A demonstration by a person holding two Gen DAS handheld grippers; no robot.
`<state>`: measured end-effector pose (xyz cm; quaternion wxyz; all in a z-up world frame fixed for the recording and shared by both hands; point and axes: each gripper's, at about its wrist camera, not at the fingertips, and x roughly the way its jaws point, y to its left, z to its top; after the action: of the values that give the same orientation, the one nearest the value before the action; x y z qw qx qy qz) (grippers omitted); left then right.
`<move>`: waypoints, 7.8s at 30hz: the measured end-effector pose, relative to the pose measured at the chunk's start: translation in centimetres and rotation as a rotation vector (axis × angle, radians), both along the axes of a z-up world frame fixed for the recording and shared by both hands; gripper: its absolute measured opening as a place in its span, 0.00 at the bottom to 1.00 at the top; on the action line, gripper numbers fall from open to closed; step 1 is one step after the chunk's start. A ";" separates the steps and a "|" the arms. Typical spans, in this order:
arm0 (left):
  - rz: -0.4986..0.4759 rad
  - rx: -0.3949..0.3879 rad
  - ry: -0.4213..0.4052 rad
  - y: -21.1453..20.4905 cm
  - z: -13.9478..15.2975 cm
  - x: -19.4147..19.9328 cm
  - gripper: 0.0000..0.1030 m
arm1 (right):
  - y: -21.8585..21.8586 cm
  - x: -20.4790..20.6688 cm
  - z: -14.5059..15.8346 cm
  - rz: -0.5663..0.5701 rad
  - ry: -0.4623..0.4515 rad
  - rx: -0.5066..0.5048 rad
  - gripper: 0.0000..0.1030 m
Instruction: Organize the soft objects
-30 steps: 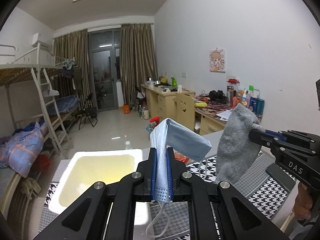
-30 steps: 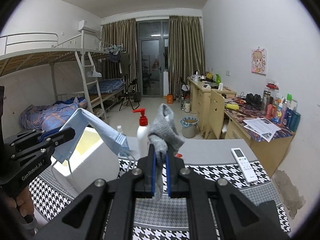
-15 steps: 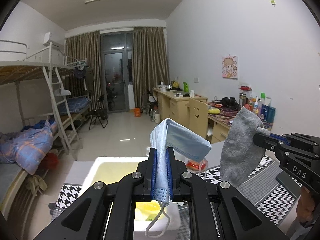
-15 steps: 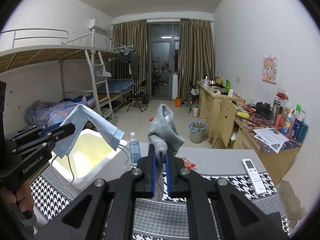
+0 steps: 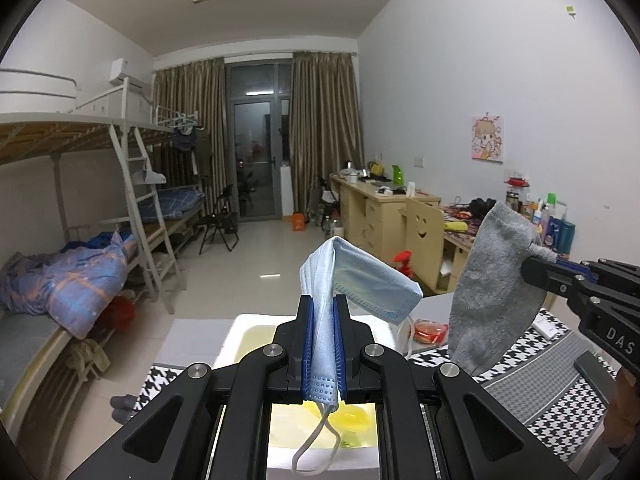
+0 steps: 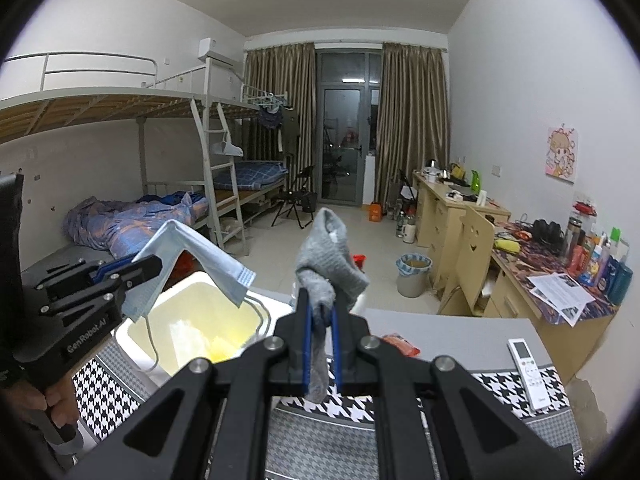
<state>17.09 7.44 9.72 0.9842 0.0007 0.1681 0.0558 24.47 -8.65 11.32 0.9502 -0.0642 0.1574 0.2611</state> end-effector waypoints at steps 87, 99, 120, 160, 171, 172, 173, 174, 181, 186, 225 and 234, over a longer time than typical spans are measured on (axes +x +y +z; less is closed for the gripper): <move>0.160 -0.074 -0.004 7.9 -1.9 -2.0 0.99 | 7.1 -0.9 1.2 0.101 -0.038 -0.056 0.11; 0.162 -0.071 -0.002 8.4 -2.2 -2.7 0.99 | 8.5 -0.7 0.1 0.136 -0.005 -0.065 0.11; 0.174 -0.088 -0.008 9.8 -2.9 -3.1 0.99 | 10.2 1.5 -1.9 0.145 0.096 -0.110 0.11; 0.170 -0.065 -0.038 6.9 -1.7 -5.9 0.99 | 5.9 -2.2 -1.6 0.163 0.084 -0.074 0.70; 0.134 -0.041 -0.052 2.9 -1.5 -7.9 0.99 | 2.1 -4.2 -1.9 0.120 0.060 -0.007 0.88; 0.129 -0.037 -0.053 2.4 -1.6 -8.0 0.99 | 1.9 -4.2 -2.0 0.116 0.067 0.003 0.88; 0.125 -0.033 -0.053 2.2 -1.5 -8.1 0.99 | 1.5 -4.2 -2.2 0.111 0.072 0.017 0.88; 0.118 -0.031 -0.057 1.8 -1.6 -8.3 0.99 | 1.0 -4.3 -2.4 0.108 0.073 0.024 0.88; 0.092 -0.028 -0.062 0.7 -1.8 -9.1 0.99 | -0.4 -6.3 -2.9 0.083 0.011 0.045 0.91; 0.075 -0.036 -0.075 0.2 -2.1 -10.0 0.99 | -1.5 -8.0 -3.2 0.069 -0.046 0.050 0.91; 0.060 -0.034 -0.155 -2.8 -6.3 -15.1 0.99 | -5.9 -13.5 -7.7 0.006 -0.106 0.141 0.97; 0.047 -0.038 -0.154 -3.1 -7.0 -16.1 0.99 | -6.3 -13.4 -8.9 -0.023 -0.093 0.126 0.97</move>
<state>1.03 4.34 2.70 0.9924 -0.0263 0.0931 0.0757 11.12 -14.97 2.42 0.9616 -0.0146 0.0969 0.2563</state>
